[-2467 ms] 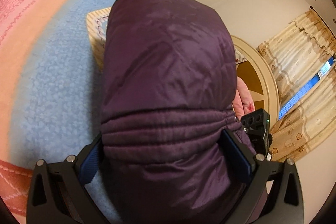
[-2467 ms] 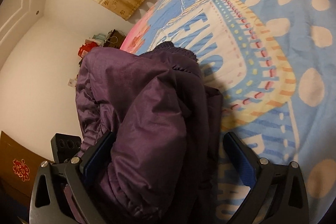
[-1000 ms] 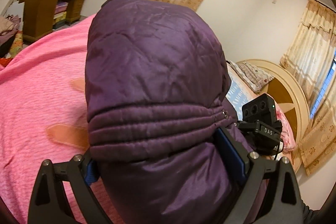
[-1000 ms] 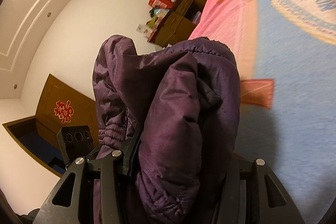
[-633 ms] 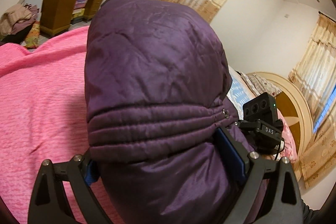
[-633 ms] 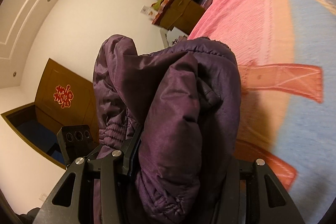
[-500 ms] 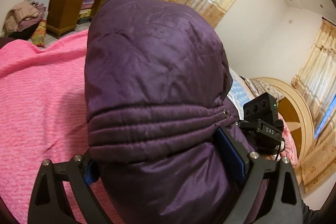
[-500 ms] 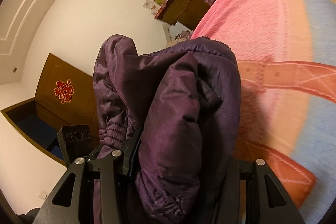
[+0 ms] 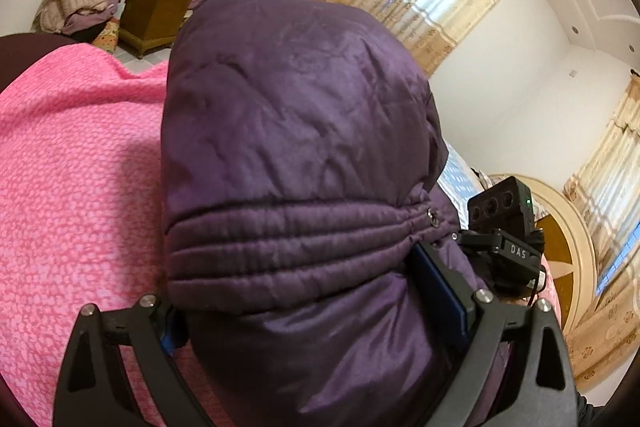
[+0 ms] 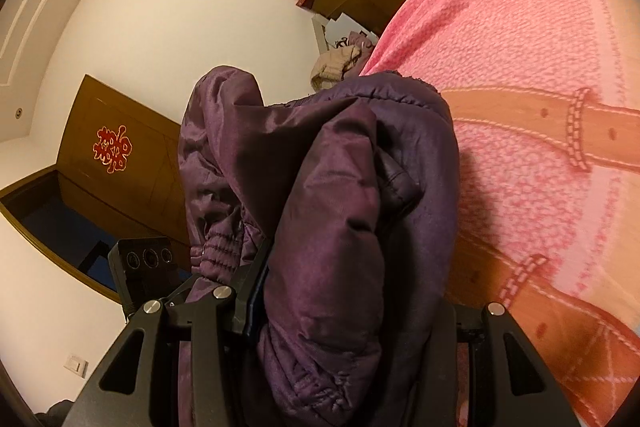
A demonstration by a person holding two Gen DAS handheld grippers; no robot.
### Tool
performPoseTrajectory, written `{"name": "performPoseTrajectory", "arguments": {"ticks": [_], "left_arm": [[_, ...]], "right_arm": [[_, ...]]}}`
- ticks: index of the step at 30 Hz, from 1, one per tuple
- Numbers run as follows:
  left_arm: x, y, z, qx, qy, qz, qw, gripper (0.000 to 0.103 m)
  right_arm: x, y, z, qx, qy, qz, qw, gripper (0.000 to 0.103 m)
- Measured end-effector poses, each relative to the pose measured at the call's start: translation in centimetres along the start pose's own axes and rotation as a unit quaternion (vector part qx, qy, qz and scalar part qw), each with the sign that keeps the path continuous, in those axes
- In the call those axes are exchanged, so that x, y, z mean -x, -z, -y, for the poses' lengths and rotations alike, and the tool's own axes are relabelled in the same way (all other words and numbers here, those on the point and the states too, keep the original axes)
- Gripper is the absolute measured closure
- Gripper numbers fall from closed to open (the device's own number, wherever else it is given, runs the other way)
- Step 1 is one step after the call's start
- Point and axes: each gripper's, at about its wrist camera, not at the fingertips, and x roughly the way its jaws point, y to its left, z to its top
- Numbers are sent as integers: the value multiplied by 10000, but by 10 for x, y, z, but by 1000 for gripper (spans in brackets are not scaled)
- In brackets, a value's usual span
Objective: Fold large clothes
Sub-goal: 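Carry the jacket bundle with both grippers toward the pink end of the bed, then lower the folded jacket onto the pink sheet and open both grippers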
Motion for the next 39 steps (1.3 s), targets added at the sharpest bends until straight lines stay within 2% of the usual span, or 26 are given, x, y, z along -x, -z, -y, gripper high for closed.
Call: {"name": "performPoseTrajectory", "arguments": {"ticks": [9, 16, 23, 26, 27, 29, 30, 32, 34, 36, 39], "left_arm": [[1, 10, -19, 194, 116, -43, 9997, 5], [1, 21, -44, 341, 137, -183, 9992, 0], [2, 23, -33, 116, -92, -175, 9997, 0], [6, 20, -23, 130, -341, -169, 9992, 0], [10, 17, -16, 143, -478, -179, 9986, 0], [27, 17, -4, 24, -770, -80, 9970, 1], [41, 17, 8, -259, -1058, 129, 9940, 1], [75, 21, 40, -992, -1559, 629, 9808, 0], [100, 24, 64, -1402, -1916, 977, 9665, 0], [123, 27, 82, -1660, -1899, 1201, 9602, 0], [144, 36, 103, -1819, -1901, 1398, 9546, 0]], "right_arm": [[-22, -10, -6, 103, 193, -154, 9996, 55], [-37, -16, -14, 353, 666, -257, 9968, 54], [-46, -18, -6, 378, 916, -228, 9948, 49], [-40, -18, -5, 281, 946, -199, 9949, 40], [-31, -17, -8, 288, 1022, -89, 9943, 34], [-18, -14, -14, 274, 1127, 128, 9932, 29], [-10, -12, -21, 317, 1133, 232, 9928, 29], [10, -6, -41, 505, 1318, 488, 9888, 28], [33, 5, -70, 823, 1689, 960, 9775, 24], [57, 19, -98, 1061, 1911, 1424, 9654, 22], [82, 38, -126, 1229, 2099, 1889, 9514, 17]]}}
